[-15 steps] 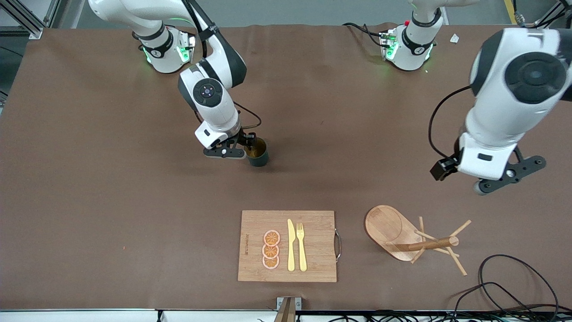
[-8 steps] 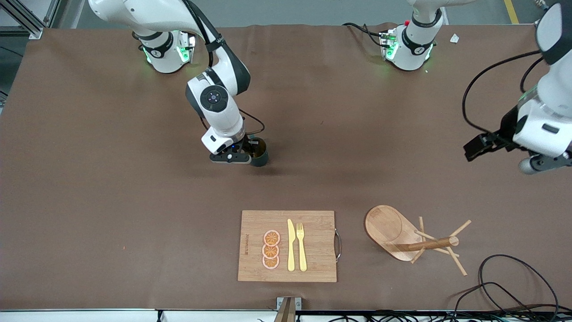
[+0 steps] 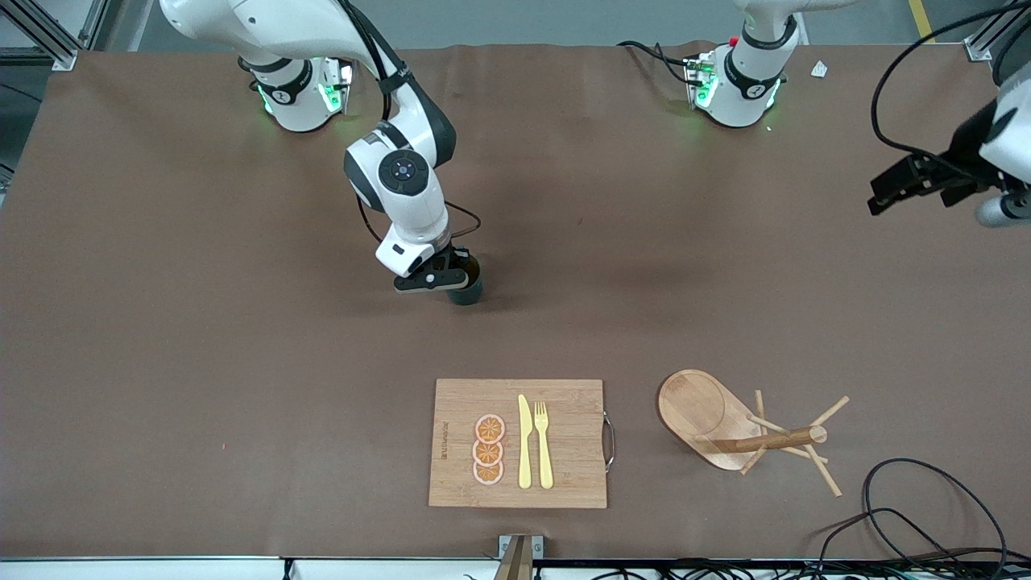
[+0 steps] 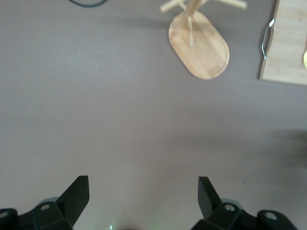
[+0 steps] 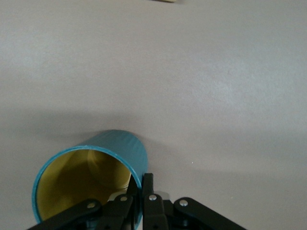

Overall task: Transfer cup from left to right arm and place
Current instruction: 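Close the right gripper on the teal mug's rim and lift it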

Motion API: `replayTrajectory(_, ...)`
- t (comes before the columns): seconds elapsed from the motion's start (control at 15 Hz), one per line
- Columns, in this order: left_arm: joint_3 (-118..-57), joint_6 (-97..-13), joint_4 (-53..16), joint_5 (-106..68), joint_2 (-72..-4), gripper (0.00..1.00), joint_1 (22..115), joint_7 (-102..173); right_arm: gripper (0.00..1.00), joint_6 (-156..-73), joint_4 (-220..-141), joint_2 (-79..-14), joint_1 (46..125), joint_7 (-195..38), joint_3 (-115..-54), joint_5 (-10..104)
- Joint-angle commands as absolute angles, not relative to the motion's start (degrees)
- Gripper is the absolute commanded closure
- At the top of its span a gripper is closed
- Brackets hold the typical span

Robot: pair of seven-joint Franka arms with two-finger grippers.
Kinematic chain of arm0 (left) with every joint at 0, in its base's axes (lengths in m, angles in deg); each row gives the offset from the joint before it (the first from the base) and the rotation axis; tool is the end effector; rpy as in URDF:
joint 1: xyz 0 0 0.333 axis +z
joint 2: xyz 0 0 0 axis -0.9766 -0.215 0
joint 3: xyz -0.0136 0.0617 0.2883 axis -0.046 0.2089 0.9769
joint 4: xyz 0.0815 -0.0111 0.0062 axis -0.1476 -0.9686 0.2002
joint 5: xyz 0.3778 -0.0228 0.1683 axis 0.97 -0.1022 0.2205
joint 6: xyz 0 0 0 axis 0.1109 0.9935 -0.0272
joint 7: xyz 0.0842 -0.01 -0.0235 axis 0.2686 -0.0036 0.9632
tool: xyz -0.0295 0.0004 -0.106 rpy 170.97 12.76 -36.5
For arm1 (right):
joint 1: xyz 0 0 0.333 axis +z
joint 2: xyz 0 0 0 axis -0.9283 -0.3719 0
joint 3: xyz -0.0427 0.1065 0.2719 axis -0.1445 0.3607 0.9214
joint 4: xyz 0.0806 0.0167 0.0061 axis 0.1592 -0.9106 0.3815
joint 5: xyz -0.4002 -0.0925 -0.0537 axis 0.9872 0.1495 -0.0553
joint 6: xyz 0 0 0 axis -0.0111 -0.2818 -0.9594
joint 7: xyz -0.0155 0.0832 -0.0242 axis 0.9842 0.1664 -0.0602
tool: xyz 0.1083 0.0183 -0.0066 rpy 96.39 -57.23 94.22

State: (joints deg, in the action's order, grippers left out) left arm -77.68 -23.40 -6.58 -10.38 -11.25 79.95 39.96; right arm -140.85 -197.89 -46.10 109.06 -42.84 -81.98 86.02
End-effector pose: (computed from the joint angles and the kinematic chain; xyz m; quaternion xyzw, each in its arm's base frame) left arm 0.5592 -0.0592 0.6214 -0.9989 -0.0445 0.0151 0.0024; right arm 0.4839 0.3769 0.2131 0.9960 0.0824 0.0330 0.0061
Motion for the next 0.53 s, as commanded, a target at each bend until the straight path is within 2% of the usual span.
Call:
replayTrajectory(0.0, -77.1, -22.19, -8.95, -10.25, -8.32, 0.0, 76.01, 40.25, 1.0, -140.57, -198.07, -45.72, 108.6, -50.62, -82.51, 87.05)
replayTrajectory(0.27, -72.8, -22.54, -10.88, -10.33, -6.73, 0.0, 73.72, 39.02, 1.0, -138.91, -198.16, -43.53, 104.48, -61.87, -82.51, 86.96)
replayTrajectory(0.47, -72.97, -22.89, -10.7, -10.33, -7.25, 0.0, 73.63, 39.02, 1.0, -134.69, -198.34, -40.72, 100.7, -73.45, -82.51, 86.96)
